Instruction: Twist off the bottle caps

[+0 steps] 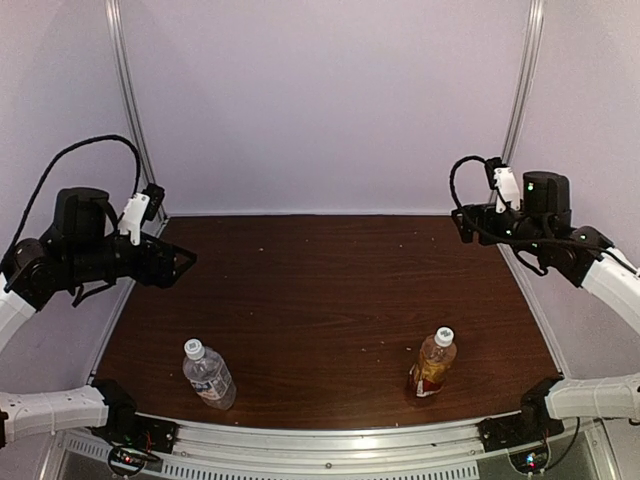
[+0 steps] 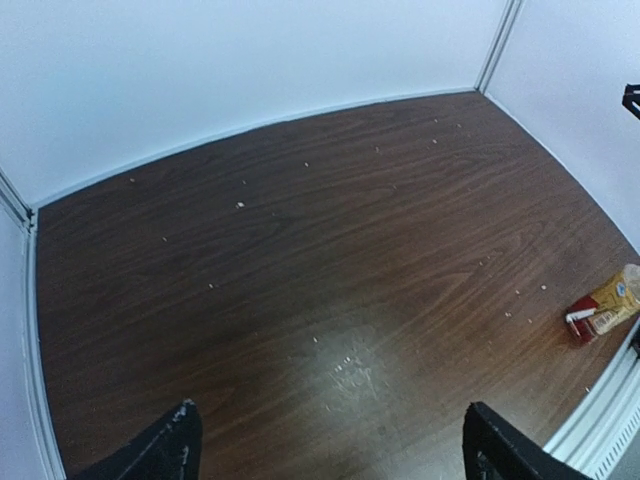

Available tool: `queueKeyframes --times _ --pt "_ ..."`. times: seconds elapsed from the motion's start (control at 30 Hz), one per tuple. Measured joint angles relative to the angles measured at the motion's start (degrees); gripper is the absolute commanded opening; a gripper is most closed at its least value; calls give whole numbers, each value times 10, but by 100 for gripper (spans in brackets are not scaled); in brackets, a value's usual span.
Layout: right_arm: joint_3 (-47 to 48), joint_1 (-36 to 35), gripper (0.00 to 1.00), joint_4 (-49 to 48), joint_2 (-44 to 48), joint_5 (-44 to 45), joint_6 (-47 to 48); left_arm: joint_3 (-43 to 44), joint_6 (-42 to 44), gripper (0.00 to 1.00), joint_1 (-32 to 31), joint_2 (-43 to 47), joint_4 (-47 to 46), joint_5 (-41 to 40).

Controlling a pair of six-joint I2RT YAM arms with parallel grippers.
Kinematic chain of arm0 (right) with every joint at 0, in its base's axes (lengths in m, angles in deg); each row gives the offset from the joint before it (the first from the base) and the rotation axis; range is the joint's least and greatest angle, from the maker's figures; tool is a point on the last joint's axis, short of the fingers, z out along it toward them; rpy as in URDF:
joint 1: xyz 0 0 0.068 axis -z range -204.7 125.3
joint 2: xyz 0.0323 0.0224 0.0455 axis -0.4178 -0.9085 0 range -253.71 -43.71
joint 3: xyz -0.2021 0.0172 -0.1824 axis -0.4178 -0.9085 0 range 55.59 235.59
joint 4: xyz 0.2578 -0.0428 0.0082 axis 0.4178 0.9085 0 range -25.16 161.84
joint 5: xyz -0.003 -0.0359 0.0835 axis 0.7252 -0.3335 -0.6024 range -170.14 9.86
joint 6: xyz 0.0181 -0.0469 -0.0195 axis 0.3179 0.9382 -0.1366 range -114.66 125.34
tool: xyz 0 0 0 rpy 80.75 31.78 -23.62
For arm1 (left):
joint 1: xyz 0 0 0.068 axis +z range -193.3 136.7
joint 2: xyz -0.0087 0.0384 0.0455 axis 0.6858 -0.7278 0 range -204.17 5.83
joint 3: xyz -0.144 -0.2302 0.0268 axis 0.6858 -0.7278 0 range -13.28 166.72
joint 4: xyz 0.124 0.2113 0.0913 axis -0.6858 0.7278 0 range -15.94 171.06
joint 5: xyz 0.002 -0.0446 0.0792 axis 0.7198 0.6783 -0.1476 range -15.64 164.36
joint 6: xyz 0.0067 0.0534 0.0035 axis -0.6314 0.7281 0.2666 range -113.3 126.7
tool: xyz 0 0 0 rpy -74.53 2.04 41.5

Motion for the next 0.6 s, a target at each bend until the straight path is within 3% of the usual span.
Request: queueKeyframes --times 0.23,0.6 --pt "0 0 100 1 -15 -2 5 -5 -35 78 -20 21 119 69" --pt "0 0 100 12 -37 -2 7 -37 -75 73 -103 -1 190 162"
